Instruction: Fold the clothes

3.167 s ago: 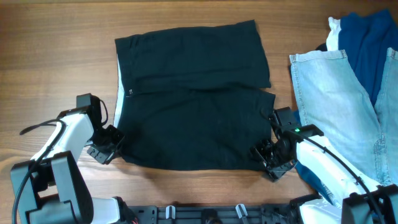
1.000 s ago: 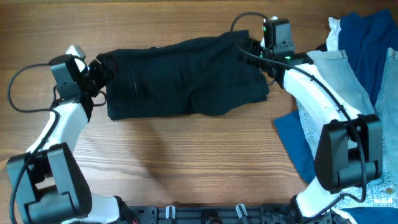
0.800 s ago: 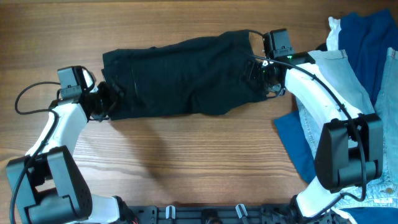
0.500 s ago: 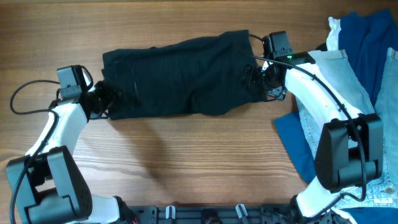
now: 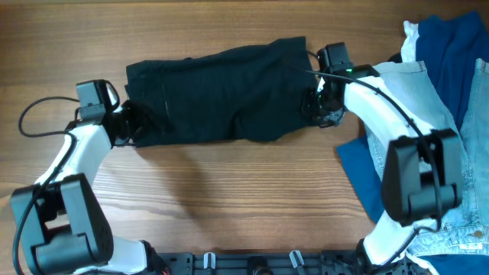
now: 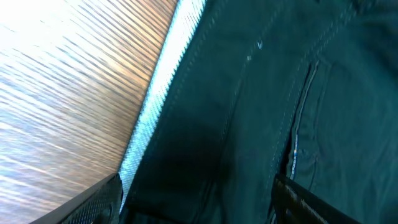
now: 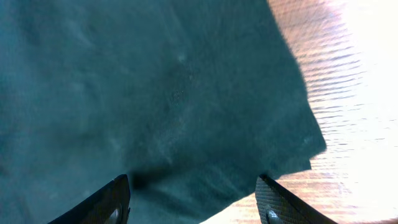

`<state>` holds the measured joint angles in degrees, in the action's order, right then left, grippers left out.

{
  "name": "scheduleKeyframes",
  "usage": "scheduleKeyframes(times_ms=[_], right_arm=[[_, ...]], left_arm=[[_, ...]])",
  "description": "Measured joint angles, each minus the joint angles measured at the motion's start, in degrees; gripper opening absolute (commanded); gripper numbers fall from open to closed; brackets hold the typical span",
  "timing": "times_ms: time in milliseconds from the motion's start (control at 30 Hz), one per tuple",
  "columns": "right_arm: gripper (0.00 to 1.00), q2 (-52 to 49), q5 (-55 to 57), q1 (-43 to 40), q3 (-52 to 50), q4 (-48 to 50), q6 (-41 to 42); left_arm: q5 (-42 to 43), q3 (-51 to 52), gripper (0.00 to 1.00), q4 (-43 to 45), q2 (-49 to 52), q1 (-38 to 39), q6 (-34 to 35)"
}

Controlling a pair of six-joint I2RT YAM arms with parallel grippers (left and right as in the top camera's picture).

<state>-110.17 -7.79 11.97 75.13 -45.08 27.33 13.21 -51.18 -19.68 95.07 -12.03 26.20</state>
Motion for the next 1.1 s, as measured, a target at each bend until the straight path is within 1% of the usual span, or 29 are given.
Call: scheduleKeyframes(times_ms=[33, 133, 200, 267, 300, 333, 433, 467, 567, 667, 733, 767, 867, 933, 967, 1100], right_arm=[[0.65, -1.1, -0.2, 0.0, 0.0, 0.0, 0.0], [0.65, -2.5, -0.3, 0.0, 0.0, -0.1, 0.0], [0.65, -2.5, -0.4, 0.0, 0.0, -0.3, 0.0], [0.65, -2.5, -0.4, 0.0, 0.0, -0.6, 0.0], [0.65, -2.5, -0.3, 0.0, 0.0, -0.6, 0.0], [0.65, -2.5, -0.3, 0.0, 0.0, -0.6, 0.0], [0.65, -2.5, -0.4, 0.0, 0.0, -0.8, 0.0], [0.66, -2.5, -0.4, 0.0, 0.0, -0.8, 0.0], [0.65, -2.5, -0.4, 0.0, 0.0, -1.3, 0.0], [0.66, -2.5, -0.8, 0.0, 0.0, -2.5, 0.0], [0.66, -2.5, -0.8, 0.0, 0.0, -2.8, 0.0], [0.66, -2.5, -0.8, 0.0, 0.0, -2.8, 0.0], [0.66, -2.5, -0.8, 0.0, 0.0, -3.1, 0.0], [0.66, -2.5, -0.8, 0.0, 0.0, -3.5, 0.0], [0.66, -2.5, -0.8, 0.0, 0.0, -3.8, 0.0], [0.66, -2.5, -0.8, 0.0, 0.0, -3.8, 0.0]], left_arm=[[0.1, 0.0, 0.71, 0.1, 0.3, 0.5, 0.0], [0.2, 0.0, 0.56, 0.3, 0.7, 3.1, 0.0], [0.2, 0.0, 0.37, 0.1, 0.7, 4.2, -0.1], [0.2, 0.0, 0.23, -0.7, 0.7, 4.4, -0.5], [0.1, 0.0, 0.26, -0.7, 0.7, 4.4, -0.5], [0.2, 0.0, 0.52, -0.7, 0.7, 4.4, -0.3], [0.2, 0.0, 0.71, -0.5, 0.7, 4.2, -0.4], [0.4, 0.0, 0.73, -0.5, 0.6, 4.0, 0.0], [1.0, 0.0, 0.77, -1.1, -0.6, 2.4, -0.2], [1.2, -0.3, 0.77, -1.5, -3.6, 1.1, -0.3], [1.3, -0.4, 0.70, -2.4, -3.8, 1.1, -0.6], [1.4, -0.4, 0.70, -3.0, -3.8, 1.1, -0.7], [1.5, -0.4, 0.72, -3.7, -3.8, 1.1, -0.9], [1.6, -0.4, 0.79, -4.1, -3.8, 1.1, -0.9], [1.2, -0.4, 0.81, -4.1, -3.8, 1.1, -1.0], [-2.8, -0.4, 0.78, -3.5, -2.6, 1.1, -1.1]])
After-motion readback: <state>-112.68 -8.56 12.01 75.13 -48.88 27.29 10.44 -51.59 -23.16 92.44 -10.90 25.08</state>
